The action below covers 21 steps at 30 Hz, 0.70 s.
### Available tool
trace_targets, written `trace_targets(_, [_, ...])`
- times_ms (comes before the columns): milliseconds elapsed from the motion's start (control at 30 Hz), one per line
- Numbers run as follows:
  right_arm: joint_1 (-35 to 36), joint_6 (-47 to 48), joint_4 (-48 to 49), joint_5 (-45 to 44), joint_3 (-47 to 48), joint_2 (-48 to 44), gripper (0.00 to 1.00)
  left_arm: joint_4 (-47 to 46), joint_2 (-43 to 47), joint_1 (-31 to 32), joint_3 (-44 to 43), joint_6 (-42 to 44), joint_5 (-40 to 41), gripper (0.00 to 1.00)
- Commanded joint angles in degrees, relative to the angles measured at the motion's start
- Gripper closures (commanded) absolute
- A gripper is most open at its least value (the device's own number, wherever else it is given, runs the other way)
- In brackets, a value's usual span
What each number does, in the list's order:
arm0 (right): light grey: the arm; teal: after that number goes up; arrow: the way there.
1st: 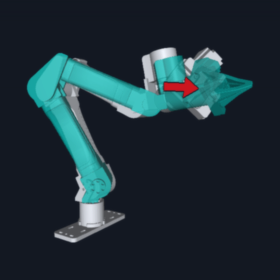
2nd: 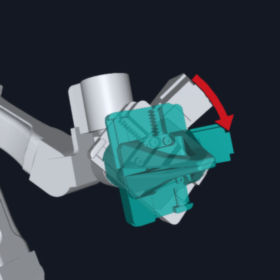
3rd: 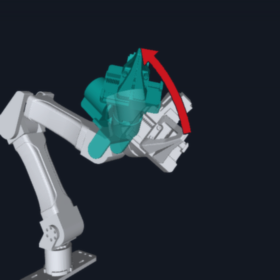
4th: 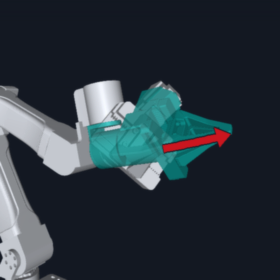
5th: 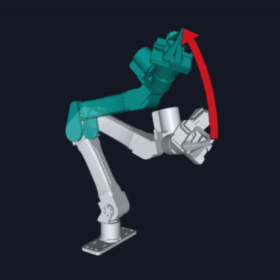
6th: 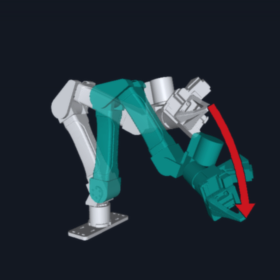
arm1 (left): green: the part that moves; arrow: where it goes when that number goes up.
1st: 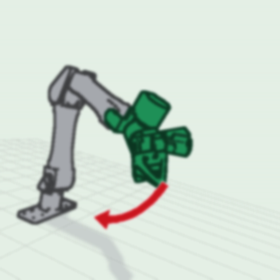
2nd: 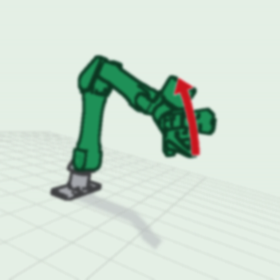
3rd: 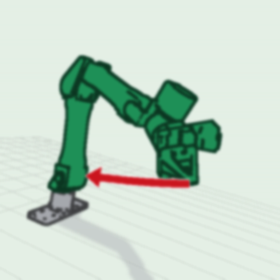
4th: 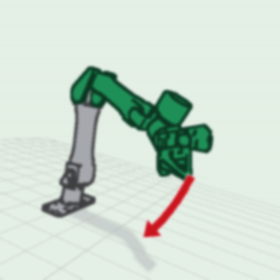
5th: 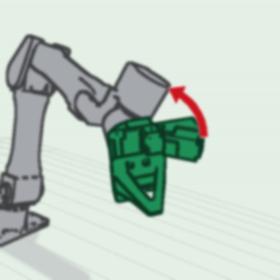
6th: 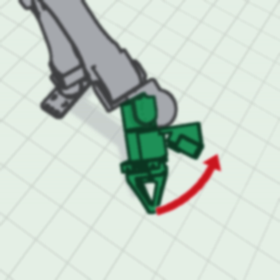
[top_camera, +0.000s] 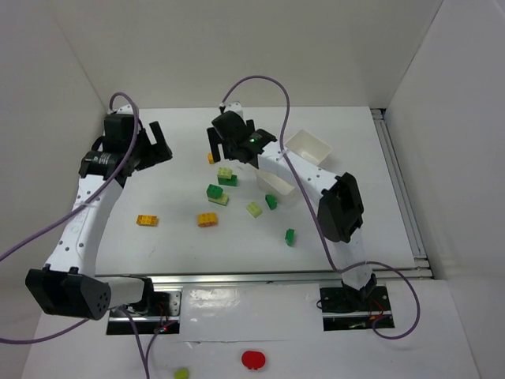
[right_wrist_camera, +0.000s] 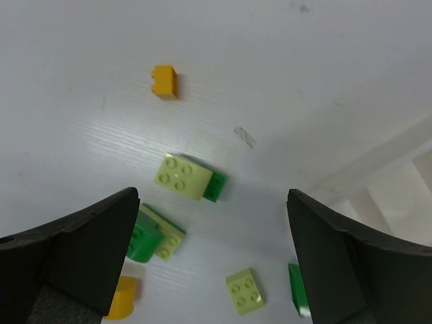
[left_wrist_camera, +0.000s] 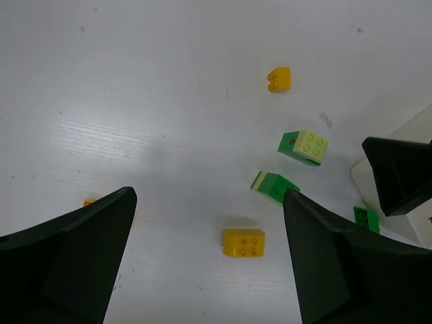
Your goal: Sort the legos into containers by color
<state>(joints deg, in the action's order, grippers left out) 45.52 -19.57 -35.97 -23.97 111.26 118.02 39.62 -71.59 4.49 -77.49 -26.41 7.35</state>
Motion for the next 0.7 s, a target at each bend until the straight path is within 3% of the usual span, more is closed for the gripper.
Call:
trace_targets(0, [0.36, 4.27, 6.43, 2.51, 7.29, 4.75, 0.03, 3.36, 1.37, -1.24, -0.03, -2.94, -0.50, 0.01])
trace_targets(233, [-1.83, 5.51, 7.48, 7.61, 21.71, 18.38, 0.05, 3.98, 4.88, -1.77, 3.49, -4.26, -1.99, 0.01])
trace_targets(400, [-3.07, 6.74, 14.34, 11.48, 21.01, 23.30, 0.09, 3.98, 5.94, -1.77, 3.49, -4.26, -0.06, 0.01])
trace_targets(600, [-3.07, 5.16, 18.90, 8.59, 22.51, 29.10, 0.12, 3.98, 6.47, -1.77, 4.02, -3.64, 0.47, 0.01])
trace_targets(667, [-3.07, 5.16, 20.41, 9.37, 22.51, 30.25, 0.18, 3.98, 6.47, -1.77, 4.02, -3.64, -0.93, 0.01])
